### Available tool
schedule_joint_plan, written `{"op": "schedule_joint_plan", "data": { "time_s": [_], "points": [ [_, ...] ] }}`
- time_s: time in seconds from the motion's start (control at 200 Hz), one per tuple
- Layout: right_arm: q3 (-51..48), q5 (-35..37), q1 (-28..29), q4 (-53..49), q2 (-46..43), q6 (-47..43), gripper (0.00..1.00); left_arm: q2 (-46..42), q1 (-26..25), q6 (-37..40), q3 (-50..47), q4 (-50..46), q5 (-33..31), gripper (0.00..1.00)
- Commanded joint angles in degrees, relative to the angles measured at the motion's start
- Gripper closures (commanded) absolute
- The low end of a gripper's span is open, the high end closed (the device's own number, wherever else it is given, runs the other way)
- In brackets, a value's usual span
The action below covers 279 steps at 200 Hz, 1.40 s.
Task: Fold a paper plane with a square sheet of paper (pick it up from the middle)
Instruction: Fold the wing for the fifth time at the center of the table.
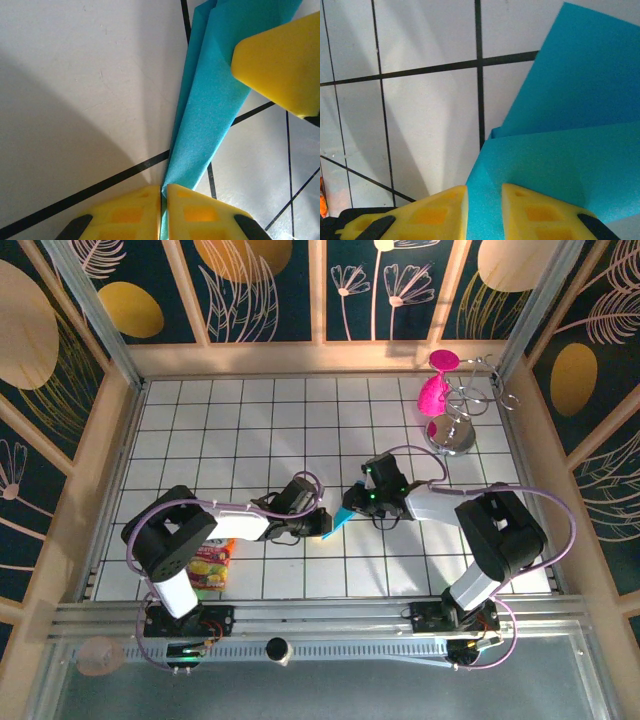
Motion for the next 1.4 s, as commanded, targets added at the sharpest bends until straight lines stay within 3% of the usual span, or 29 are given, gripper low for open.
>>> {"op": "schedule_joint_plan", "data": {
  "time_s": [0.0, 0.35, 0.641, 0.746, 1.091, 1.392],
  "points": [
    [-1.3, 1.5, -0.5, 1.3, 1.1, 0.9, 0.75, 4.7, -0.6, -0.4, -1.1, -4.6, -2.3, 0.87],
    [-2.6, 0.9, -1.1, 1.6, 3.7, 0.4, 0.76, 1.8, -0.6, -0.4, -0.1, -5.2, -3.1, 0.88],
    [1.5, 2.1, -1.1, -6.0, 6.2, -1.7, 0.77, -7.1, -0.6, 1.5, 3.0, -7.8, -9.1, 0.83],
    [3.1, 1.9, -1.0, -7.9, 7.2, -2.5, 0.78, -8.6, -0.6, 2.9, 3.4, -5.4, -7.6, 0.82],
    [6.4, 1.6, -1.1, -11.8, 9.1, -4.5, 0.8, -1.1, -0.7, 4.0, 6.1, 1.3, 2.2, 0.93],
    [7.3, 1.5, -1.1, -12.7, 10.2, -5.6, 0.82, 4.4, -0.6, 5.9, 9.3, -2.2, 0.9, 0.98]
  ]
}}
